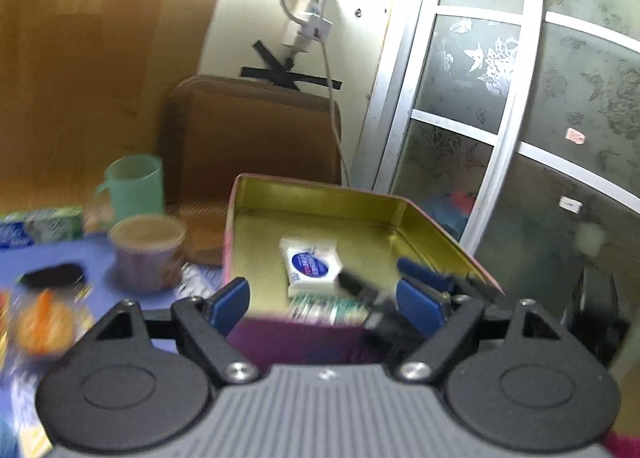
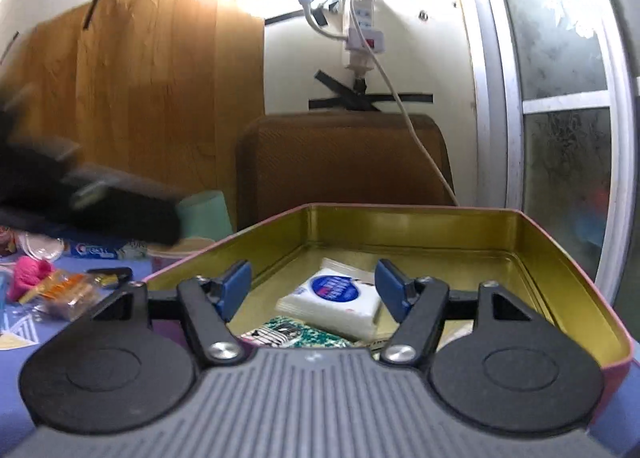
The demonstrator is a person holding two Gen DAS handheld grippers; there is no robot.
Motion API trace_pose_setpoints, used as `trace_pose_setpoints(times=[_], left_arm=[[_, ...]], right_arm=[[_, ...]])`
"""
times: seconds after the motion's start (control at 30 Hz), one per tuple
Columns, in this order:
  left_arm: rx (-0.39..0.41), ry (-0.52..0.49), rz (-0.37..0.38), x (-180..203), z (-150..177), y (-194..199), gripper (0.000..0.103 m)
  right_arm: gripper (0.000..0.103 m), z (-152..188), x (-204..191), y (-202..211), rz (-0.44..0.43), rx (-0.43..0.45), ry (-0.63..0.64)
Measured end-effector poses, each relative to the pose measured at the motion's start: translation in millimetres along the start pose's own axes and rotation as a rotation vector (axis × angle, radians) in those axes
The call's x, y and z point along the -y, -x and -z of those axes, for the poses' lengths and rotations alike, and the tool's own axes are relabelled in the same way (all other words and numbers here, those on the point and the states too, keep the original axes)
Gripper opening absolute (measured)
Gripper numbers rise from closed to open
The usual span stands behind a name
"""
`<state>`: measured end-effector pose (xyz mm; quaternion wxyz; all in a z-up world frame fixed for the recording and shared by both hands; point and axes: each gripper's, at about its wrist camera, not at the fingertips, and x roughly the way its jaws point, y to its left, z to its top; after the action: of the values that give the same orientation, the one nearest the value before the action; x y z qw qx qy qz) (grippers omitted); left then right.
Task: Organize soft objects
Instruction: 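Grasp the white wet-wipe pack with the left tool and place it in the tin, then grasp the clear snack bag with the left tool and place it in the tin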
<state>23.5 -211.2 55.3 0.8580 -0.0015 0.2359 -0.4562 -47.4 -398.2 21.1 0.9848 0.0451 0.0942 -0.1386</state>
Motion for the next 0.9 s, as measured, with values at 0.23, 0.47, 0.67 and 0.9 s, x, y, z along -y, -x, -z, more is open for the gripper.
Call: trace_pose_setpoints(times=[0.23, 0.47, 0.67, 0.9], left_arm=[[-0.014, 0.103, -0.122, -62, 56, 71, 0.084], [0.039, 0.325, -0.194, -121, 88, 111, 0.082], [0.097, 0.344, -0.18, -126, 89, 116, 0.082], [0.123, 0.334, -0.169, -124, 91, 119, 0.083]], right_arm=[[0.046, -12, -28, 9, -0.199, 0.012, -0.001], [0.047, -20, -110, -25, -0.515, -0.211, 0.037], [0.047, -1, -159, -88, -0.53, -0.491, -0.095], [0.023, 12, -143, -120, -0.57, -0.608, -0.416]])
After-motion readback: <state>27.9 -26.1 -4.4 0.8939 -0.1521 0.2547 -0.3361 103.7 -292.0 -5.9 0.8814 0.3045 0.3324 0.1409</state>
